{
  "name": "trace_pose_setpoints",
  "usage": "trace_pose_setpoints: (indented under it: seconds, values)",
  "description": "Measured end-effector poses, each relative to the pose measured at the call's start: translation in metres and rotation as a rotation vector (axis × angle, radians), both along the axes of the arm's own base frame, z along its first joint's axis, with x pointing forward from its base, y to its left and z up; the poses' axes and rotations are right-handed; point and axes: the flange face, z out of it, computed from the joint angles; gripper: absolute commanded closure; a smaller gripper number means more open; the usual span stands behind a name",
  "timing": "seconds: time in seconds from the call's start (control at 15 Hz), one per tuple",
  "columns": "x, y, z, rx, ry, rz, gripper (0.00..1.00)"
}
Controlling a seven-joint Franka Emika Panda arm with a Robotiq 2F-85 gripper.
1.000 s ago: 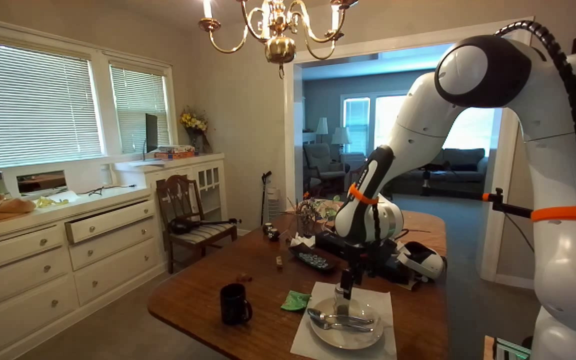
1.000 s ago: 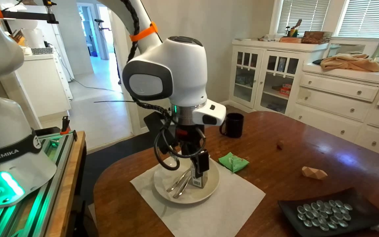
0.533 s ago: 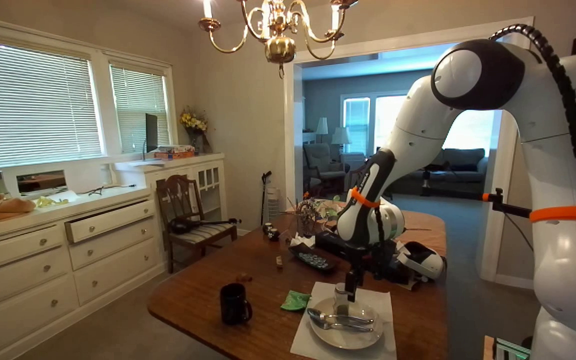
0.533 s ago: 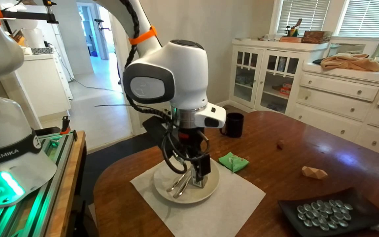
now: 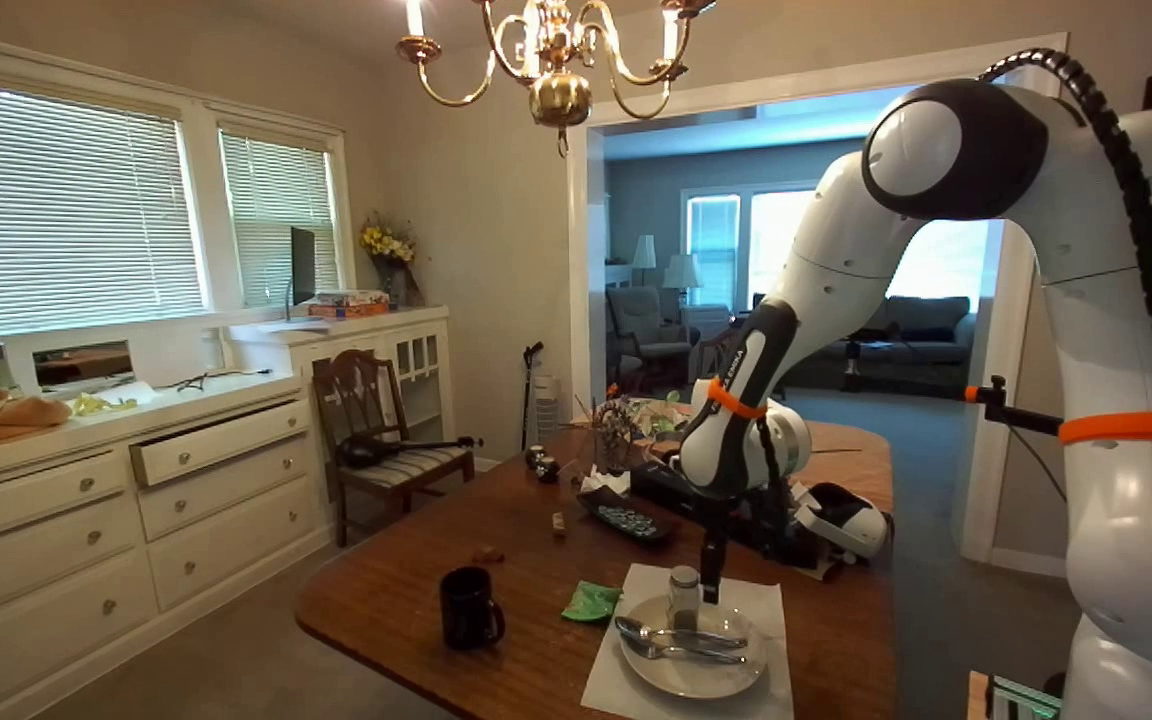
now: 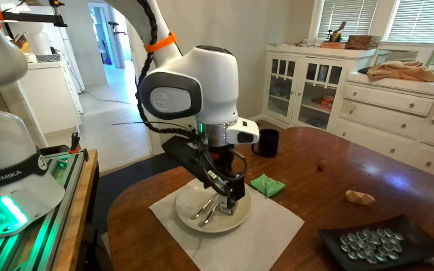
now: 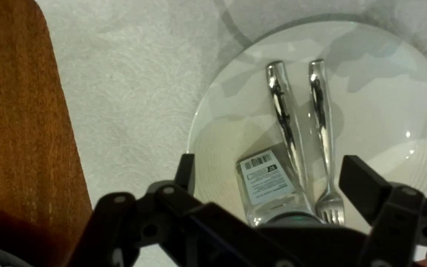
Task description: Put the spice table on the table and the fork inside the cup
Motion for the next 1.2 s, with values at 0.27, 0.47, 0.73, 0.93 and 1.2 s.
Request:
trace_pose_setpoints:
  seconds: [0.27,0.47,0.73,0.93,1.2]
  values:
    - [0.002,0.003,0.0,-0.021,0.0,0.19,0.0]
    - [0.006,0.012,-0.004,-0.014,0.004,0.336,0.0]
    - [0.015,0.015,-0.012,-0.025,-0.016,0.392,0.0]
    - [0.023,0.013,-0.018,-0.036,-0.035,0.394,0.01]
    - [0.031,0.021,-0.024,-0.045,-0.059,0.415,0.04]
